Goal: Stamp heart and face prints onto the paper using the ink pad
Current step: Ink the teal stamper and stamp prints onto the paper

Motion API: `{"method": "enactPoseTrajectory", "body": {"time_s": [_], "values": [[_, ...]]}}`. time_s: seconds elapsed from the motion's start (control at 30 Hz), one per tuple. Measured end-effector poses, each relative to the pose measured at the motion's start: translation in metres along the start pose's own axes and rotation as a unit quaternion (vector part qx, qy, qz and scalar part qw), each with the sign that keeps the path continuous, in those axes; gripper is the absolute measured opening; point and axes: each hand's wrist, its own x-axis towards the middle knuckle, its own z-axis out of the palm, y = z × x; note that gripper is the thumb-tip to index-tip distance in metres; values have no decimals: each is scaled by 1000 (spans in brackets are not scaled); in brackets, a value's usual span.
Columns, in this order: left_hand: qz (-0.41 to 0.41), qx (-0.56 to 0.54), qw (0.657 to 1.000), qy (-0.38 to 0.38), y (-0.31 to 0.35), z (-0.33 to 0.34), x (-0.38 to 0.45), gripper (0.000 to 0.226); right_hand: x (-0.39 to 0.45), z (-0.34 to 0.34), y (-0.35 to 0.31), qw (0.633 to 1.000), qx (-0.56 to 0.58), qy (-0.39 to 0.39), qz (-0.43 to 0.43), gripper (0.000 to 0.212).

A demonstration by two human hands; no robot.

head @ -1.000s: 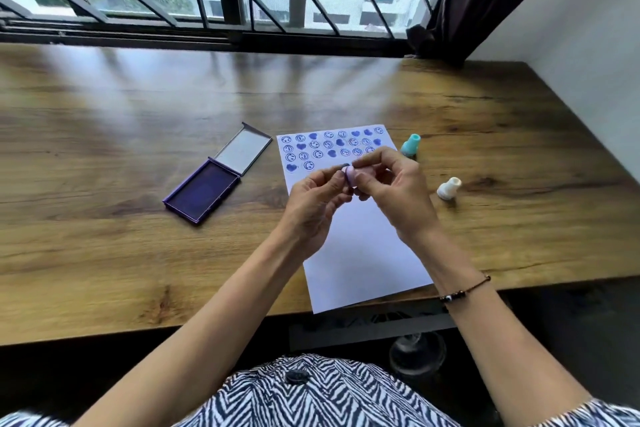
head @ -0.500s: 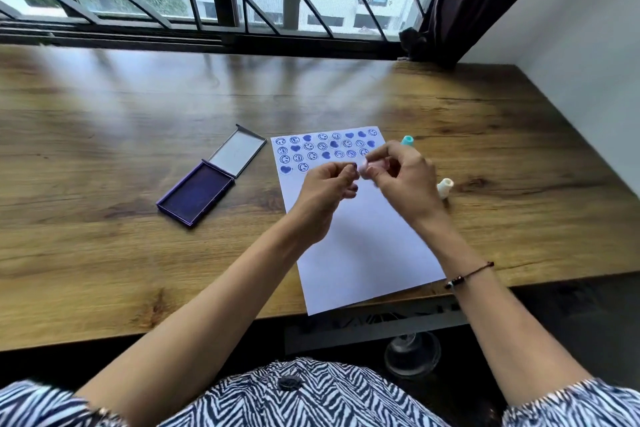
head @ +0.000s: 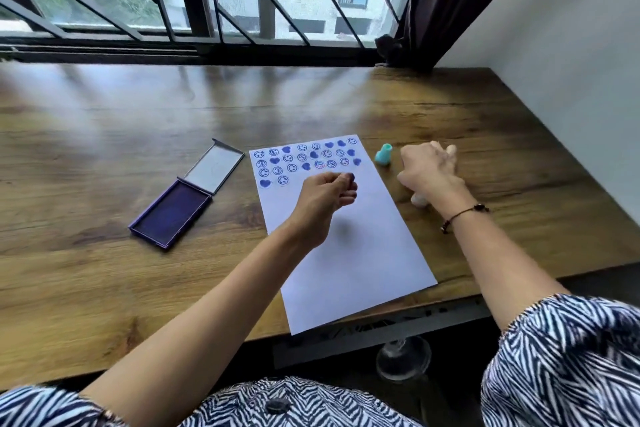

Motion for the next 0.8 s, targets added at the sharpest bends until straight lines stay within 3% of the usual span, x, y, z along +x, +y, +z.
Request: {"method": "enactPoseTrajectory", "body": {"time_s": [0.13,0.3,0.4,0.53,0.67,0.8], "values": [[2,-14,1000,4,4,-6,2,19,16,-13,-6,995,70,67,-21,27],[1,-26,1000,7,4,-17,-1,18,31,-5,-26,998,18,13,-58,20],[9,-35,999,27,8,-29,-1,18,30,-6,-28,991,76,57,-100,19],[31,-41,998,47,11,-42,-2,17,3,-27,-51,925,334,22,-178,19],[70,-38,995,59,17,-63,-10,12,-31,-34,-94,852,457,-34,-251,12],[101,-21,986,128,23,-91,-29,12,-47,-29,-129,797,536,-66,-271,9]]}}
